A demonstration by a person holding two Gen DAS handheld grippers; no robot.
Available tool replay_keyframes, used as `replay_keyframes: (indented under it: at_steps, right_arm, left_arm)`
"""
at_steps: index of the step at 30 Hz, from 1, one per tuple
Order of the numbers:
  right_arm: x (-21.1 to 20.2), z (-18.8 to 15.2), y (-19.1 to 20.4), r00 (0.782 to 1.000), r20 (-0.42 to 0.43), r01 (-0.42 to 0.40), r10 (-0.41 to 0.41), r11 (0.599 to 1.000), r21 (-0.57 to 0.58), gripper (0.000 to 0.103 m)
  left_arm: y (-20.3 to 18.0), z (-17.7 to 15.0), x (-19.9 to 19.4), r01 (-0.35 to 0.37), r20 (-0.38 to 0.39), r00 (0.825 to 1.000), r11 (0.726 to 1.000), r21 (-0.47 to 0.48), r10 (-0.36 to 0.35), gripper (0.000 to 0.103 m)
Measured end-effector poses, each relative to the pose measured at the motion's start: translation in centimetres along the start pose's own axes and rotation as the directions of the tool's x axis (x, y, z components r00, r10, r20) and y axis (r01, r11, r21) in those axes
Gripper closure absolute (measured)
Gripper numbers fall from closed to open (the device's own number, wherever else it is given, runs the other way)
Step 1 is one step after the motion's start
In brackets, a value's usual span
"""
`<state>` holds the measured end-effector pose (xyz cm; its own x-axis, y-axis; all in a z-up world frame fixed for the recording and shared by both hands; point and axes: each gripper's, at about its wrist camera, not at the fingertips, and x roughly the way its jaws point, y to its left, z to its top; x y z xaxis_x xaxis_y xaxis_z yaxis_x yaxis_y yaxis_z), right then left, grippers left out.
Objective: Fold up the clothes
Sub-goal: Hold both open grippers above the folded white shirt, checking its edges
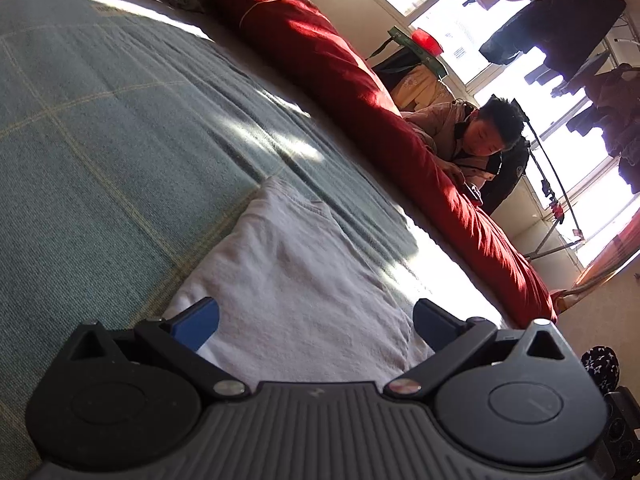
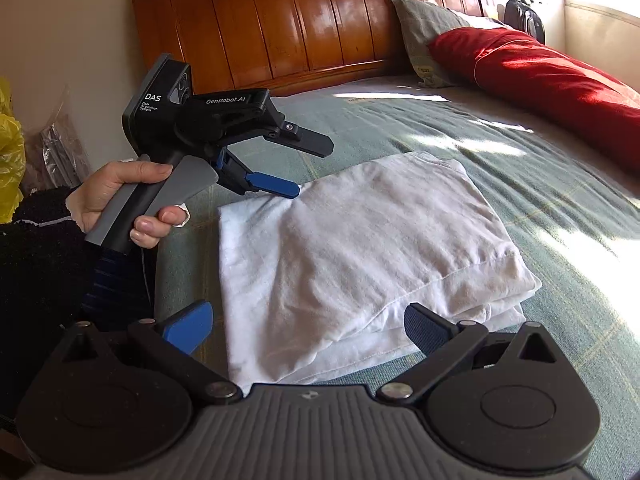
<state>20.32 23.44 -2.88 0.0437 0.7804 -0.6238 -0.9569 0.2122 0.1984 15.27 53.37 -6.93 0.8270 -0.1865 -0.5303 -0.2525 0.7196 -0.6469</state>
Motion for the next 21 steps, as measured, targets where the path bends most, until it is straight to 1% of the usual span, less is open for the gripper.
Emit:
replay_keyframes:
  at_steps: [3, 6, 9, 12, 14, 16, 19, 21]
  right_arm:
    - [-0.5, 0.0, 0.0, 1.0, 0.01, -0.005, 0.005, 1.0, 0.015, 0.0]
    - [-0.9, -0.2, 0.1, 1.0, 0.016, -0.002, 0.002, 1.0, 0.023, 0.0]
    - [-1.5, -0.5, 0.2, 1.0, 0.011, 0.005, -0.005, 1.0, 0.03, 0.0]
    - [-2.4, -1.0, 0.1, 1.0, 0.011, 0.019, -0.02, 0.999, 0.037, 0.0]
    - [-3.4, -1.3, 0.0, 0.999, 0.016, 0.031, -0.032, 0.999, 0.04, 0.0]
    - [-4.6, -1.5, -0.2, 0.999, 0.027, 0.038, -0.039, 0.998, 0.055, 0.0]
    - [-6.1, -2.0, -0.3, 0.998, 0.041, 0.04, -0.044, 0.995, 0.088, 0.0]
    - [-6.7, -2.3, -0.2, 0.998, 0.035, 0.054, -0.058, 0.993, 0.108, 0.0]
  left_arm:
    - [-1.5, 2.0, 1.8, 0.015, -0.016, 1.0, 0.999, 0.029, -0.015, 0.001]
    - [-1.8, 3.8, 4.7, 0.026, -0.03, 0.999, 1.0, 0.01, -0.026, 0.001]
    - [-1.1, 4.4, 7.8, 0.0, -0.043, 0.999, 1.0, -0.012, -0.001, 0.001]
    - [-1.0, 4.4, 9.3, -0.021, -0.039, 0.999, 0.999, 0.029, 0.023, 0.001]
    - [-1.8, 4.4, 8.9, -0.043, -0.032, 0.999, 0.999, 0.019, 0.044, 0.001]
    - [-3.0, 4.1, 8.1, -0.061, -0.028, 0.998, 0.997, 0.04, 0.062, 0.001]
    - [-5.6, 2.5, 6.1, -0.078, -0.038, 0.996, 0.99, 0.114, 0.083, 0.001]
    - [-7.7, 0.5, 4.8, -0.08, -0.056, 0.994, 0.978, 0.193, 0.092, 0.001]
